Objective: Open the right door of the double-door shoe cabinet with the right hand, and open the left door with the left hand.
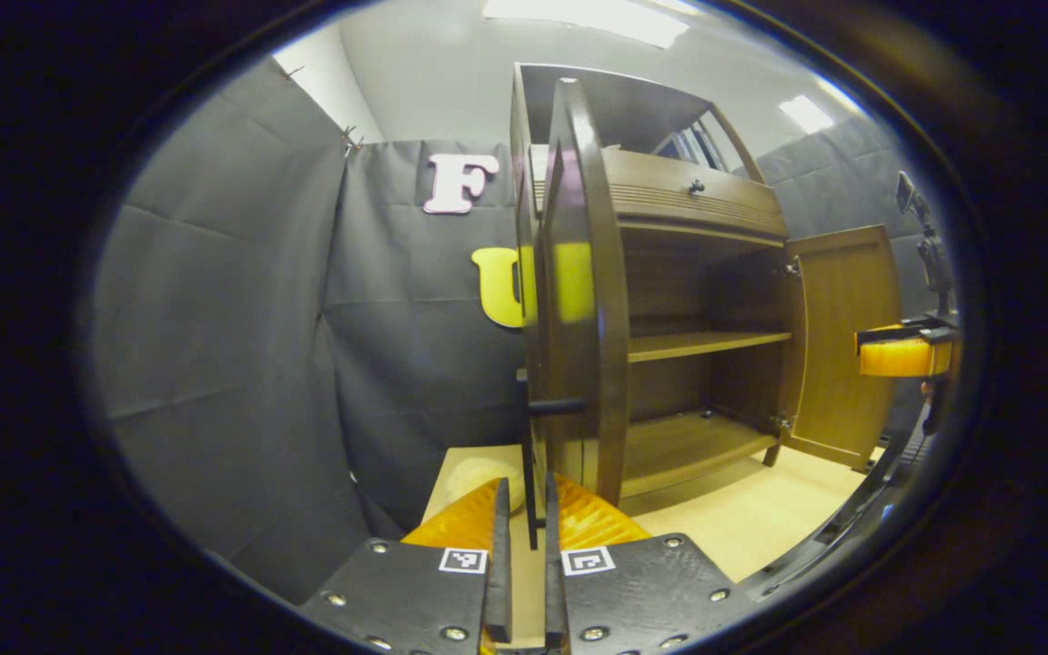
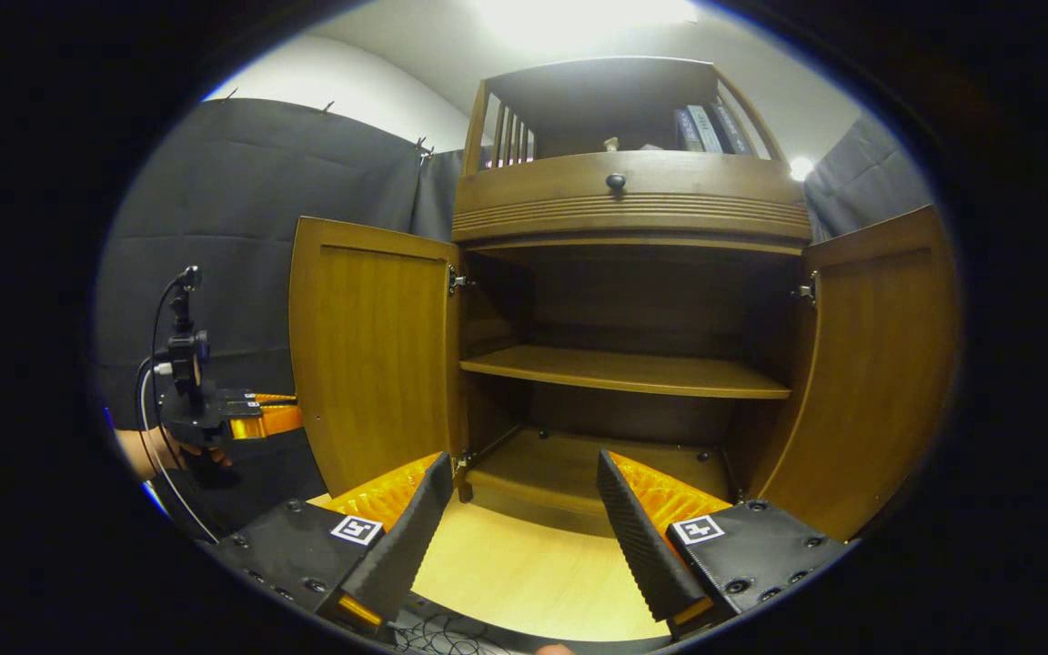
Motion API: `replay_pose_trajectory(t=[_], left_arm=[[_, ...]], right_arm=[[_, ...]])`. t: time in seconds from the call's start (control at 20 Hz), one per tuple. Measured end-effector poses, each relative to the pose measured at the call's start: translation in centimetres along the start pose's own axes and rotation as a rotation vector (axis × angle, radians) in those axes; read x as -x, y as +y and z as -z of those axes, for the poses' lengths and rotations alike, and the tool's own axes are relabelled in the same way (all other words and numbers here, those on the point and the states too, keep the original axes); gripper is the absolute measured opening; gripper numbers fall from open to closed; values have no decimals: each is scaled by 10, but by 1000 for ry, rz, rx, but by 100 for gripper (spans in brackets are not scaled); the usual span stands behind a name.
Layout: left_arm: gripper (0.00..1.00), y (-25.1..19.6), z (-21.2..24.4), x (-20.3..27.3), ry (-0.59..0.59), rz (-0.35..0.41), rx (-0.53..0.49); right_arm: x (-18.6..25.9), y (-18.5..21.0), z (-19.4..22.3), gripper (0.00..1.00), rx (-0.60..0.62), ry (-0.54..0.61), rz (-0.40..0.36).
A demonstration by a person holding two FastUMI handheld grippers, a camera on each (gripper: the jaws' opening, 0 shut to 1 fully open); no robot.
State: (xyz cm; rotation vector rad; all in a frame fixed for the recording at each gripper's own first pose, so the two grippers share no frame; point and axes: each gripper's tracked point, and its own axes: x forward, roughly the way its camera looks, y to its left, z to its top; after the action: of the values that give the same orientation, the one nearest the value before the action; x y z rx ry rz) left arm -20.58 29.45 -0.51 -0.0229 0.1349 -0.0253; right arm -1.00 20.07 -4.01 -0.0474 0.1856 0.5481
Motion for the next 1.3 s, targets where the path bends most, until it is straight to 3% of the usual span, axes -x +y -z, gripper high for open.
replay_pose_trajectory(t=[0.2, 0.3, 0.4, 0.65, 0.9, 0.95, 1.15, 1.3], left_arm=[[15, -9, -26, 36, -59, -101, 23], [24, -21, -44, 51, -89, -144, 23], [25, -34, -60, 63, -102, -179, 18], [30, -68, -83, 90, -135, -234, 15], [72, -88, -93, 107, -147, -246, 6], [74, -89, -94, 110, -149, -256, -1], [95, -90, -90, 117, -144, -287, 5], [95, -89, -92, 121, -143, -307, -10]], right_arm=[[31, -27, -6, 100, 7, -27, 23], [51, -47, -10, 100, 28, -45, 64], [70, -65, -10, 96, 38, -45, 99], [119, -112, -8, 99, 61, -61, 219], [151, -144, -5, 96, 24, -73, 299], [155, -148, -5, 96, 16, -74, 309], [169, -165, -4, 97, 0, -80, 357], [175, -170, -3, 97, -4, -85, 378]])
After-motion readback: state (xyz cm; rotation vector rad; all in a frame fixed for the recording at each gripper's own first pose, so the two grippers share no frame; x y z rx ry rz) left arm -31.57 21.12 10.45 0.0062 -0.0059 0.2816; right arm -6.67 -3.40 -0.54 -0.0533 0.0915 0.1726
